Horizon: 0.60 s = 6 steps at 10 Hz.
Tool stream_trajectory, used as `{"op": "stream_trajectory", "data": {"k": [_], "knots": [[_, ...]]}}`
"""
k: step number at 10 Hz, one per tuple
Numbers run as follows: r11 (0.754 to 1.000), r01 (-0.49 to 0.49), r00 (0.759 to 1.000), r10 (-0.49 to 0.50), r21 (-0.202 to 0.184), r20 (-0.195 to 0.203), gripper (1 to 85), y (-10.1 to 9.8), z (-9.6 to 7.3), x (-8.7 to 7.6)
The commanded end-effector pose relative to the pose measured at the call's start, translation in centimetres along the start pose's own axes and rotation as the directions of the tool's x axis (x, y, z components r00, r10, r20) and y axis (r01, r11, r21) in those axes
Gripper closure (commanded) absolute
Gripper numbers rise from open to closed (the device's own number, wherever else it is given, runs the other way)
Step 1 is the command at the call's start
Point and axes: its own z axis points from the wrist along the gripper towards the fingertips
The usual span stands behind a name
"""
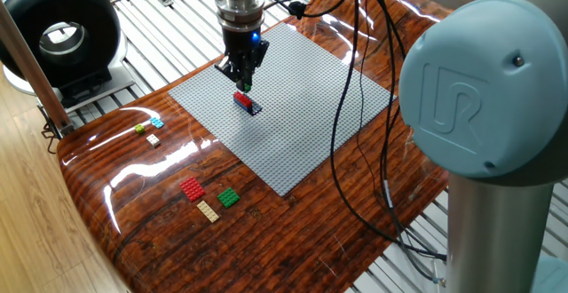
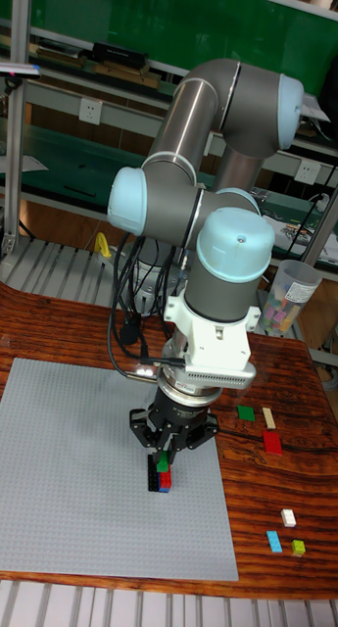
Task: Build with small Lego blocks
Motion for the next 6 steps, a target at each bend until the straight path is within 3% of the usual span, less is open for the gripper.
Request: {"op": "stream_trajectory", "data": {"k": [1,6], "knots": [[1.000,-0.016,1.000,0.016,-0.014,0.020,84.3,0.71,0.30,-0.82],[1.000,-0.025,0.999,0.025,-0.011,0.028,84.3,1.46,1.28,-1.60]]}}
